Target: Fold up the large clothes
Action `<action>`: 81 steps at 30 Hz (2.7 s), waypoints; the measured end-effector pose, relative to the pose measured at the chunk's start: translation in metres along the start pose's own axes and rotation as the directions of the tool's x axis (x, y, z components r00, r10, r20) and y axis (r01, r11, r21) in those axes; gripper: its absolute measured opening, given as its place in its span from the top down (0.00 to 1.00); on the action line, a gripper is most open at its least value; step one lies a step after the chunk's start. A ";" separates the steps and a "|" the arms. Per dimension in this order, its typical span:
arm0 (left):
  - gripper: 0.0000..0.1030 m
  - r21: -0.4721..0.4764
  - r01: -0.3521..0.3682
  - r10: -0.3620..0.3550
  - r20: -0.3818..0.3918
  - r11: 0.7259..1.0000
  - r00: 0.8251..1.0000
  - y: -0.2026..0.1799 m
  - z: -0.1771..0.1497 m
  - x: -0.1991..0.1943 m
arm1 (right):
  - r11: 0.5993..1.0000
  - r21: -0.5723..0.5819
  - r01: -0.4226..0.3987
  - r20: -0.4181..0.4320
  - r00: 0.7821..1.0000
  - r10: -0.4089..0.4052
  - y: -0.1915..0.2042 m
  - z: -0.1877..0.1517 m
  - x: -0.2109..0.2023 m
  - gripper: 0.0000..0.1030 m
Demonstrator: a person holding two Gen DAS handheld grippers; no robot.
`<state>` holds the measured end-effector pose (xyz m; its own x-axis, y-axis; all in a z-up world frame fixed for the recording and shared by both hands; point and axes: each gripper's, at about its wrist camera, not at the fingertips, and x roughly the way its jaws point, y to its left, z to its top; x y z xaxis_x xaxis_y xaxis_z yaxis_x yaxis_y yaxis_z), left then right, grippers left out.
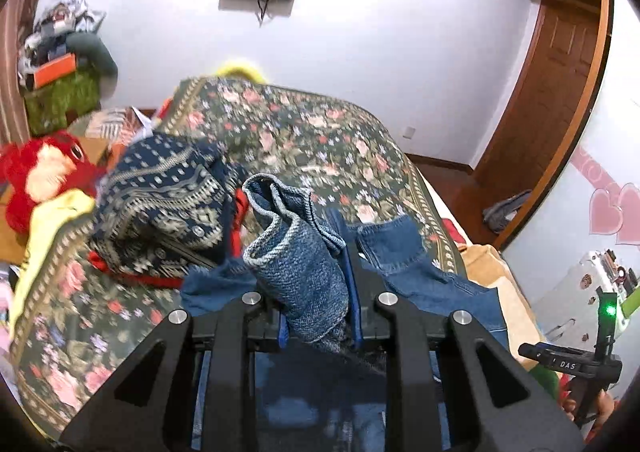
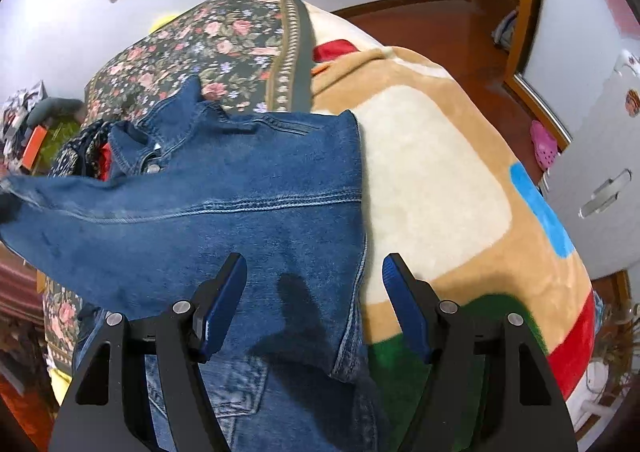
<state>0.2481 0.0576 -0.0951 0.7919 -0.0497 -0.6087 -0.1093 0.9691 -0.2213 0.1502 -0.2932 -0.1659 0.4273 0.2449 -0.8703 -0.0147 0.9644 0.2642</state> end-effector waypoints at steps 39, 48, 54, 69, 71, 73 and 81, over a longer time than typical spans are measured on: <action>0.43 -0.056 -0.104 0.077 -0.357 0.993 0.931 0.123 -0.058 0.049 | 0.998 -0.039 0.047 0.014 0.999 -0.047 -0.005 0.059 0.030 0.27; 0.43 -0.205 -0.023 -0.076 -0.464 0.978 0.883 0.145 -0.057 0.124 | 0.994 0.040 0.106 -0.060 0.993 -0.103 -0.023 0.081 0.085 0.27; 0.43 -0.281 -0.028 -0.116 -0.481 0.959 0.869 0.159 -0.059 0.157 | 0.992 0.029 0.122 -0.044 0.992 -0.121 -0.018 0.079 0.093 0.40; 0.90 -0.065 -0.019 -0.008 -0.405 0.998 0.914 0.102 -0.033 0.147 | 0.993 -0.053 0.109 0.041 0.993 -0.107 0.008 0.088 0.064 0.89; 0.91 -0.037 0.003 -0.017 -0.368 0.999 0.930 0.089 -0.022 0.131 | 0.995 -0.047 0.092 0.066 0.994 -0.089 0.010 0.093 0.055 0.89; 0.92 -0.005 0.028 -0.028 -0.320 1.000 0.947 0.075 -0.007 0.111 | 0.997 -0.041 0.065 0.093 0.994 -0.061 0.013 0.097 0.042 0.89; 0.92 -0.011 0.105 -0.106 -0.149 0.994 0.983 0.056 0.050 0.055 | 0.997 -0.083 0.011 0.187 0.982 0.005 0.042 0.121 0.013 0.90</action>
<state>0.3155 0.1208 -0.1029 0.7009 -0.1873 -0.6882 -0.0322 0.9556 -0.2929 0.2640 -0.2621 -0.1159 0.5885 0.2264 -0.7762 -0.0847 0.9720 0.2193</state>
